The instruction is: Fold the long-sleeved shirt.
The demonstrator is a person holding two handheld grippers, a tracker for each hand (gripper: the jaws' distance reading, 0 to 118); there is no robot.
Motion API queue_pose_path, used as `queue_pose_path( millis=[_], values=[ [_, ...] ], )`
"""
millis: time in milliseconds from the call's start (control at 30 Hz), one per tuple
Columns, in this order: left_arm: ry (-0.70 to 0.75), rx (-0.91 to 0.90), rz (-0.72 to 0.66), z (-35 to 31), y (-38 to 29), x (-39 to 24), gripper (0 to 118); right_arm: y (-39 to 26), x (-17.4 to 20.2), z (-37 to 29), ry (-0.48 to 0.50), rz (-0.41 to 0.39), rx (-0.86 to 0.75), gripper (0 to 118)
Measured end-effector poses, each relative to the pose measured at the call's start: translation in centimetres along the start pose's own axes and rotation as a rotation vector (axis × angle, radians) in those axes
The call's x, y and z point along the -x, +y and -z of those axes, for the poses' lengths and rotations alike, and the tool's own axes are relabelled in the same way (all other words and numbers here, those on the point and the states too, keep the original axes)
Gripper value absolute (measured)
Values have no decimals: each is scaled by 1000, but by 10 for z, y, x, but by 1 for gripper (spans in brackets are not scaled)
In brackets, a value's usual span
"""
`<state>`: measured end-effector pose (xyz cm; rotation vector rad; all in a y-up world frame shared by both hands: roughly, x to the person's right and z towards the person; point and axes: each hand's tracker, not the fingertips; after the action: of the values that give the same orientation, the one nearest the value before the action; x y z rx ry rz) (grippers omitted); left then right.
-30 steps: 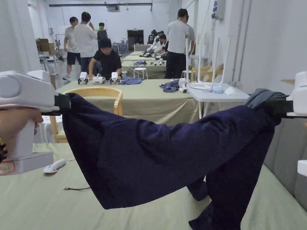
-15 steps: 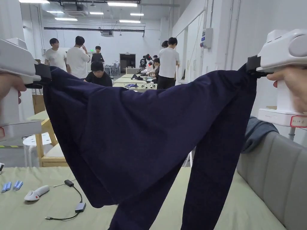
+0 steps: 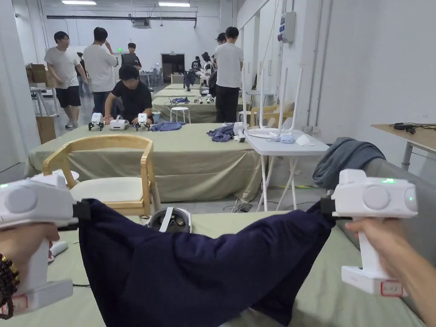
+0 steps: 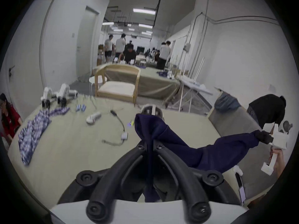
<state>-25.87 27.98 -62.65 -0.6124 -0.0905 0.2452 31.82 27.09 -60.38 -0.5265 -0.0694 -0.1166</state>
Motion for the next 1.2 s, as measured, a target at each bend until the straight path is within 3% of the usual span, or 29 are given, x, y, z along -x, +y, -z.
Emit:
queue_pose_path(
  millis=[100,333,467,567,667,700,800,833,867,900,933,967,1000,1033,1067,1100,1200],
  values=[
    [-20,17,-2,-11,-36,5,8,-36,-5,-22,33,23,-4,6],
    [-13,41,95,-95,-159,26,8,-163,-20,-127,85,-30,9,6],
    [31,226,85,-105,-259,53,8,-265,-35,-150,58,-3,232,6],
    [33,425,55,-86,-314,70,8,-331,-48,-124,16,-25,468,6],
    [86,480,74,-72,-339,78,10,-365,-50,-102,-32,-77,594,6],
    [92,473,76,-71,-340,79,16,-367,-52,-99,-34,-65,597,11],
    [59,445,29,-78,-322,77,104,-344,-41,-114,-37,-42,568,109],
    [61,414,37,-93,-323,68,107,-336,-39,-119,-53,-54,526,118],
    [58,343,76,-108,-318,65,103,-327,-37,-126,-59,-65,461,116],
    [52,285,96,-113,-308,62,102,-323,-36,-134,-35,-61,402,107],
    [41,276,99,-120,-299,58,97,-314,-35,-137,-14,-62,387,82],
    [54,307,90,-118,-309,65,97,-307,-34,-141,-8,-45,391,82],
    [70,321,95,-120,-307,65,92,-302,-33,-141,-7,-29,397,71],
    [74,314,106,-124,-307,64,70,-302,-36,-139,5,-14,391,25],
    [75,295,133,-126,-309,62,28,-304,-33,-138,16,-17,366,0],
    [90,265,158,-121,-309,61,6,-305,-29,-136,5,-39,369,0],
    [65,304,145,-113,-309,61,5,-306,-19,-137,35,-65,386,0]
  ],
)
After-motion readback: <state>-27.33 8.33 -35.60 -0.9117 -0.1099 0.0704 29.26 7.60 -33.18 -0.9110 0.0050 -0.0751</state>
